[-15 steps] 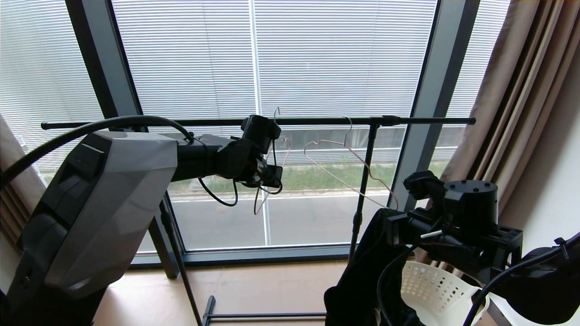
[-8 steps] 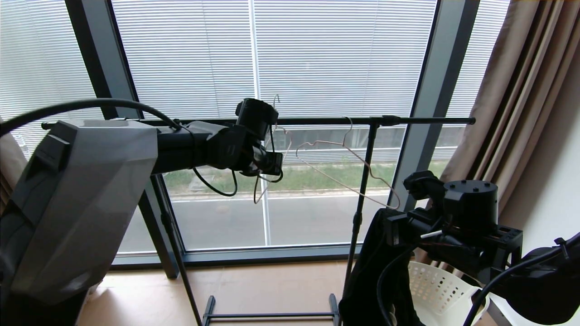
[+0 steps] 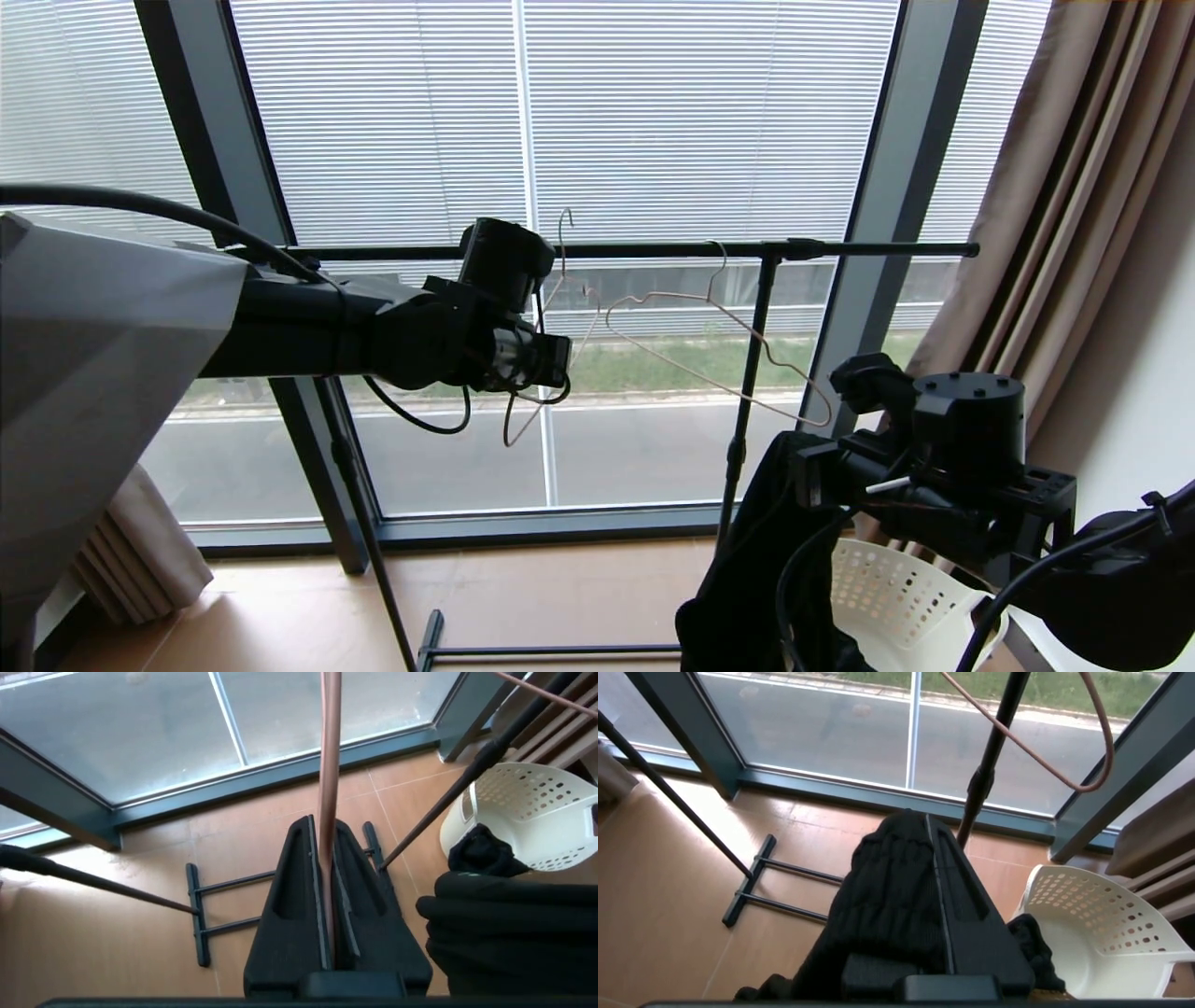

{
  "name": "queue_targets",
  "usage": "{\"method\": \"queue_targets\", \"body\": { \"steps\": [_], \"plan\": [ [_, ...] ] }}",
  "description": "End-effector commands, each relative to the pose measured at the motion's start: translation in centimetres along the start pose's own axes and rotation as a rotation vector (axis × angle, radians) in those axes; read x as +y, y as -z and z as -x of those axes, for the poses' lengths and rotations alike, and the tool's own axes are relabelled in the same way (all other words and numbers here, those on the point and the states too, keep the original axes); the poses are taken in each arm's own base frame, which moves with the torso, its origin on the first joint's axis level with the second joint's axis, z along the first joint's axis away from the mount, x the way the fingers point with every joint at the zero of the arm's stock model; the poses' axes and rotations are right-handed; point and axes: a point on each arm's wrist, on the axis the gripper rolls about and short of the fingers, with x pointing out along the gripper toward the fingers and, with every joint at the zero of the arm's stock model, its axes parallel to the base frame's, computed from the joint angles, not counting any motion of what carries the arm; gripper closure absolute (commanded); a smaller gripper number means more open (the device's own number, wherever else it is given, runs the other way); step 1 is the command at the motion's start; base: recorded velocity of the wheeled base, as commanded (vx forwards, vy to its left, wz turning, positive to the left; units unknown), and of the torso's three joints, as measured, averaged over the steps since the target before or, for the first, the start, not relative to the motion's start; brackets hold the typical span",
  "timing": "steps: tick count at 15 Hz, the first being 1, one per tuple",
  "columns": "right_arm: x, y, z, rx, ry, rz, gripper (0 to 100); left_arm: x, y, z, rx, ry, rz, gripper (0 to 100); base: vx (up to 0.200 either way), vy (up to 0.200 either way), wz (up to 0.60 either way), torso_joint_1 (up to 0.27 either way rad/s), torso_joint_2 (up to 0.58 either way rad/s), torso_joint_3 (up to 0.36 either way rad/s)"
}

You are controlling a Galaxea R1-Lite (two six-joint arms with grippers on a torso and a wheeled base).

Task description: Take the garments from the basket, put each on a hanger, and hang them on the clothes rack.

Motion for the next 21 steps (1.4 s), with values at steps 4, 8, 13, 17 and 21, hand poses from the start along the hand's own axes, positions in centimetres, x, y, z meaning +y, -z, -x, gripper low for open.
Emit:
{"method": "queue_targets", "body": {
  "steps": [4,8,13,17,21],
  "plan": [
    [0.1,0.1,0.0,0.001,-0.003,0.002,100,0.7,2.4,4.8,-0.030,0.026,-0.004,100,0.000,0.000,0.00,0.000,0.00,0.000],
    [0.4,0.2,-0.1,0.007,-0.004,0.008,100,1.4,7.0,9.4,-0.020,0.057,-0.030,100,0.000,0.000,0.00,0.000,0.00,0.000],
    [1.9,-0.1,0.4,-0.027,0.051,0.064,100,3.0,14.4,14.5,-0.038,0.193,-0.064,100,0.000,0.000,0.00,0.000,0.00,0.000],
    [2.7,-3.0,-1.0,-0.123,0.183,0.207,100,4.3,18.4,16.4,-0.103,0.341,-0.159,100,0.000,0.000,0.00,0.000,0.00,0.000],
    [3.1,-4.7,-2.4,-0.164,0.286,0.301,100,4.3,19.3,16.6,-0.126,0.457,-0.199,100,0.000,0.000,0.00,0.000,0.00,0.000]
  ]
}}
